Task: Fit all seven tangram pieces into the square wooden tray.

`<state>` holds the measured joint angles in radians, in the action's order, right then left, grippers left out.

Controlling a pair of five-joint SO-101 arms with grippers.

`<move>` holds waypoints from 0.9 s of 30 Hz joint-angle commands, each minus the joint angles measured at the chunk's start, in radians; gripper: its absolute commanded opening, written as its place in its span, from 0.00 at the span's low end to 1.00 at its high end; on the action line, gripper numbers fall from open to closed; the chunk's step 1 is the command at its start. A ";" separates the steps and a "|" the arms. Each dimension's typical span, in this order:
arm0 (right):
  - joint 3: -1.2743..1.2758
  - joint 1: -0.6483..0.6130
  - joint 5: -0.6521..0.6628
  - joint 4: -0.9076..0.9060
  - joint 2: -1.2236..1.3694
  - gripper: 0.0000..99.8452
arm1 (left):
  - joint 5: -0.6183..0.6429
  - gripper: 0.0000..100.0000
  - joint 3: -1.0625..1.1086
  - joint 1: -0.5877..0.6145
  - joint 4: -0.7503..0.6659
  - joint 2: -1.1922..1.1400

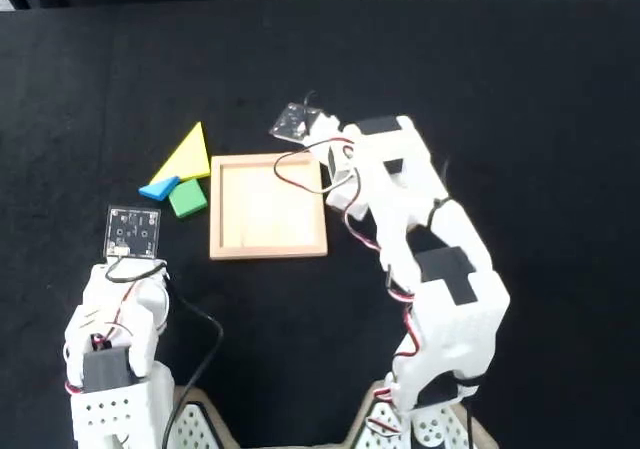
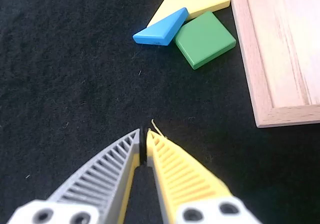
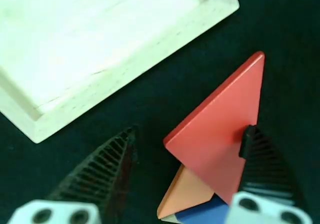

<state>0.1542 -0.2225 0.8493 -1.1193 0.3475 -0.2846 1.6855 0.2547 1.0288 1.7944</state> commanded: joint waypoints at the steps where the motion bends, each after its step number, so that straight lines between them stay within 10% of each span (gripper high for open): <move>1: -0.001 0.023 0.023 0.002 -0.005 0.31 | -0.009 0.03 0.015 0.002 0.005 0.006; 20: -0.002 0.068 0.078 0.071 0.054 0.31 | -0.009 0.03 0.015 0.002 0.005 0.006; 27: -0.013 0.074 0.081 0.075 0.062 0.08 | -0.009 0.03 0.015 0.002 0.005 0.006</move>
<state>0.1435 -0.1565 0.9183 -1.0349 0.3936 -0.2846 1.6855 0.2547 1.0288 1.7944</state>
